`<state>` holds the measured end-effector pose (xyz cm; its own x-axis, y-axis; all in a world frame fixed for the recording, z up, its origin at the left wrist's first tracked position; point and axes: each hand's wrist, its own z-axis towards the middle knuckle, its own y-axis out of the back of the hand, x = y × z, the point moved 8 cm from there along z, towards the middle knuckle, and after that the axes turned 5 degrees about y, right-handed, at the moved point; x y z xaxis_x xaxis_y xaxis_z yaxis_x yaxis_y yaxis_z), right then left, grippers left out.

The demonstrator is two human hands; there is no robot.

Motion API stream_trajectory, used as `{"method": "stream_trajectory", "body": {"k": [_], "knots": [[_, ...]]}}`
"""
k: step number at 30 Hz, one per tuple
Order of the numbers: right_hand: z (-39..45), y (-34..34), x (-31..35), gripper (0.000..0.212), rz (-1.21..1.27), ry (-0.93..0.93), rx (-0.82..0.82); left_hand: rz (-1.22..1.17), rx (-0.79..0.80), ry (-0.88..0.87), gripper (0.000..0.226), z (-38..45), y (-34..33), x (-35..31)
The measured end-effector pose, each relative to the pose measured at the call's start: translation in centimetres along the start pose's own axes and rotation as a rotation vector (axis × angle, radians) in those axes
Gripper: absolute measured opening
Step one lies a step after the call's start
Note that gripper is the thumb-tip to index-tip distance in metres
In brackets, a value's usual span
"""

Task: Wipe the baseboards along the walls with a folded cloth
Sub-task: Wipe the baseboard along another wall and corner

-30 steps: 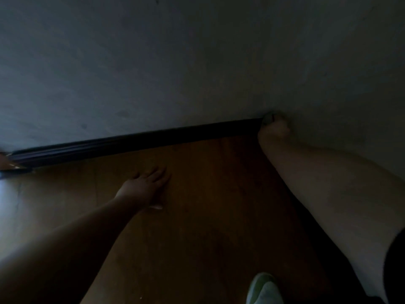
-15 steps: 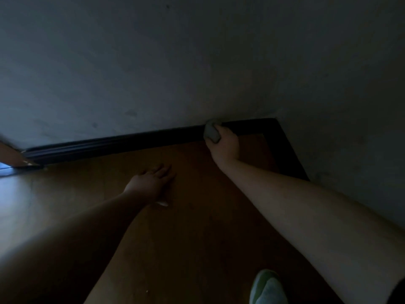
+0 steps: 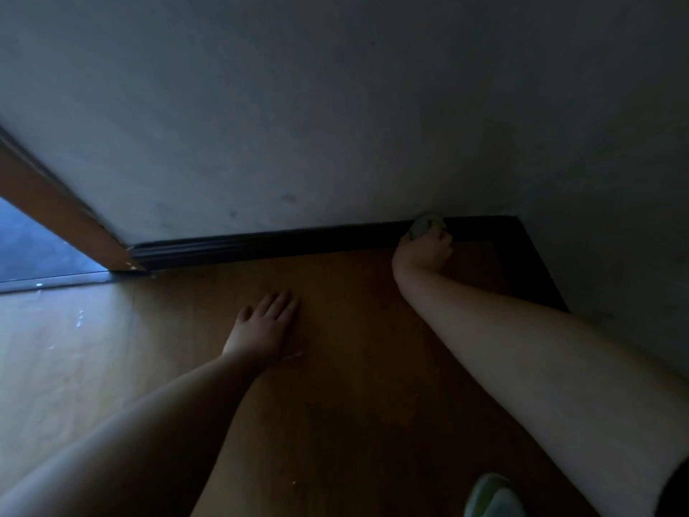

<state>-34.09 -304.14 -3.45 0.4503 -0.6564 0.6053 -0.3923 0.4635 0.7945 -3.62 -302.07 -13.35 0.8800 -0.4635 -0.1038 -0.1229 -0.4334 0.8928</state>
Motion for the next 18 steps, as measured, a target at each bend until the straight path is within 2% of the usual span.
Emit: {"method": "stream_trajectory", "body": {"k": [5,11,13,16,18], "knots": [[-5.6,-4.5,4.3,0.05,0.012,0.062,0.087,-0.018,0.047,0.097,0.114,-1.6,-0.2,3.7],[-10.5,-8.1,8.2,0.049,0.016,0.131,0.209,-0.093,0.019,0.191,0.112,-2.7,-1.1,7.8],[-11.6,-8.7,8.8,0.051,0.004,0.237,0.26,-0.087,0.0,0.211,0.112,-3.1,-1.5,8.9],[-13.1,-9.4,9.7,0.052,0.03,0.496,0.406,-0.08,0.003,0.21,0.112,-3.1,-1.8,9.3],[-13.1,-8.7,9.4,0.051,0.062,0.583,0.417,-0.076,0.012,0.21,0.112,-2.9,-1.9,9.0]]}}
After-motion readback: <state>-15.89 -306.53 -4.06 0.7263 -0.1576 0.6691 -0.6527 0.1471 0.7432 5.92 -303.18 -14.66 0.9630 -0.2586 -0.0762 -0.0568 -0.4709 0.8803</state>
